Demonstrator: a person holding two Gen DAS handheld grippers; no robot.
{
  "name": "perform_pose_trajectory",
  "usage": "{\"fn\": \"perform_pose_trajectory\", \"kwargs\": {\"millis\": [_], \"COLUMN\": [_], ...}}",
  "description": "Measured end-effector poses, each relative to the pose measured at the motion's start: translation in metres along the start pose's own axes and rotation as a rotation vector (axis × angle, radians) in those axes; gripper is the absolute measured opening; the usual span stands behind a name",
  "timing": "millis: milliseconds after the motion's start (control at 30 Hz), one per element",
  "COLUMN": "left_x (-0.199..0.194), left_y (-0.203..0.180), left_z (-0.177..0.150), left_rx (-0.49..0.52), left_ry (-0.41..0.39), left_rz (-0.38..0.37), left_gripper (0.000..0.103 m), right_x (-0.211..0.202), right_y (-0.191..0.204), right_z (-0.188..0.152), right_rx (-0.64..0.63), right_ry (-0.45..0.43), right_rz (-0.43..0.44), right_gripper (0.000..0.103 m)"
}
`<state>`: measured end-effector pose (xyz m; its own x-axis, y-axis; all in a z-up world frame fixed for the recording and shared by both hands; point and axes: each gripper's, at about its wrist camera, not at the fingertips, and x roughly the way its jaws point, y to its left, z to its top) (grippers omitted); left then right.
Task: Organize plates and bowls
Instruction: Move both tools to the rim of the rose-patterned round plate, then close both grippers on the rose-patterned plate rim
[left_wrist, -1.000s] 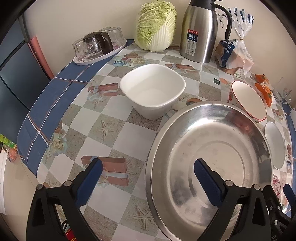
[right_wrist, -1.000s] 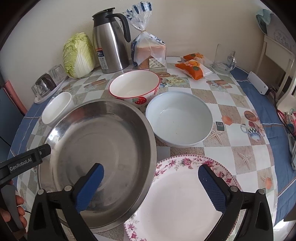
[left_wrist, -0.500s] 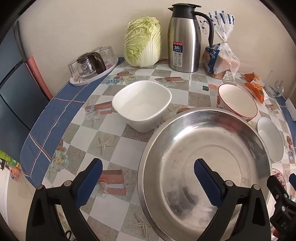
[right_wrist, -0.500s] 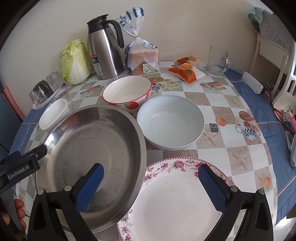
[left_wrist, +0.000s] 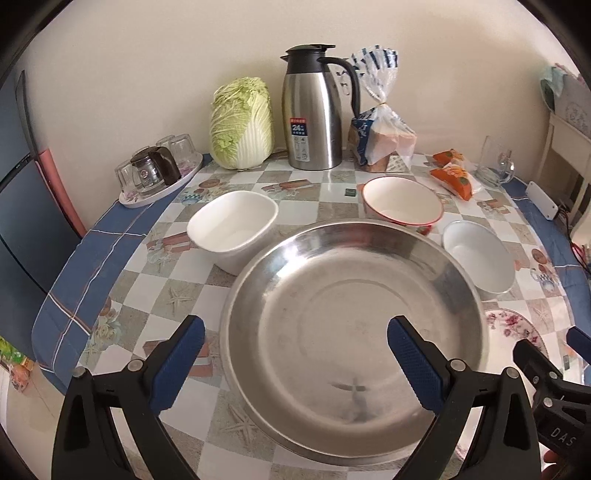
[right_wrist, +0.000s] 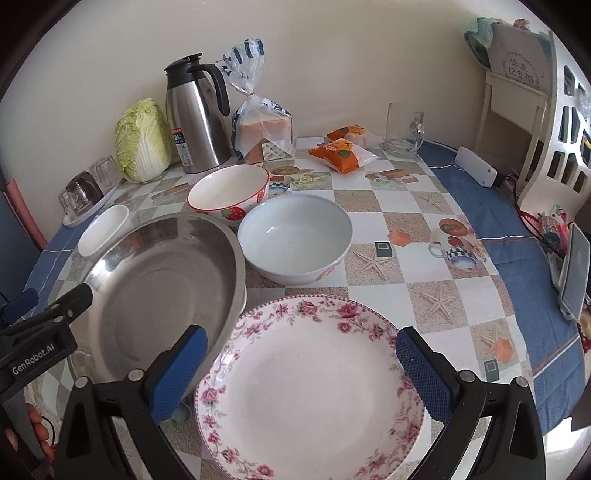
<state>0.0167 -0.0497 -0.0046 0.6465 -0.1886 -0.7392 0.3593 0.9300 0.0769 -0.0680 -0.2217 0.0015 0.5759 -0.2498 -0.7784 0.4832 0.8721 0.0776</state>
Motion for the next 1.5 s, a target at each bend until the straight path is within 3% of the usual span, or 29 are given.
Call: {"fn": "perform_pose_trajectory", "kwargs": {"millis": [200,333,633,900,1400,1500], "left_x": [-0.017,-0.021,-0.030,-0.022,0.021,0.030], "left_y": [-0.025,-0.042,-0.079,-0.099,-0.087,-0.082], "left_z": [-0.011,-0.015,-0.029,-0.046,-0.067,-0.070], "left_rx": [0.002,-0.001,0.025,0.047,-0.136,-0.172], "left_ry": [-0.006,0.037,0.122,0.246,0.481,0.508], "left_rz": [-0.135,-0.255,-0.361,-0.414,-0.435,-0.408], "left_gripper": [0.099,0.099,0.099,0.099,0.098,0.088], "right_x": [-0.013,-0.012,0.006,0.019,0.038,0.040], "right_y": [-0.021,-0.047,-0.098,-0.116,-0.104,-0.106], "right_z": [-0.007,-0.009,-0.022,-0.034,-0.039,-0.040], "right_rx": [0.021,0.089,0.227,0.279,0.253,0.265], "right_ry": [-0.009,0.009,0.113,0.188,0.277,0.291], "right_rz": [-0.015,-0.033,-0.034,-0.055,-0.036,-0.038], "right_gripper": [0.103,0.103,0.103,0.103,0.103,0.103]}}
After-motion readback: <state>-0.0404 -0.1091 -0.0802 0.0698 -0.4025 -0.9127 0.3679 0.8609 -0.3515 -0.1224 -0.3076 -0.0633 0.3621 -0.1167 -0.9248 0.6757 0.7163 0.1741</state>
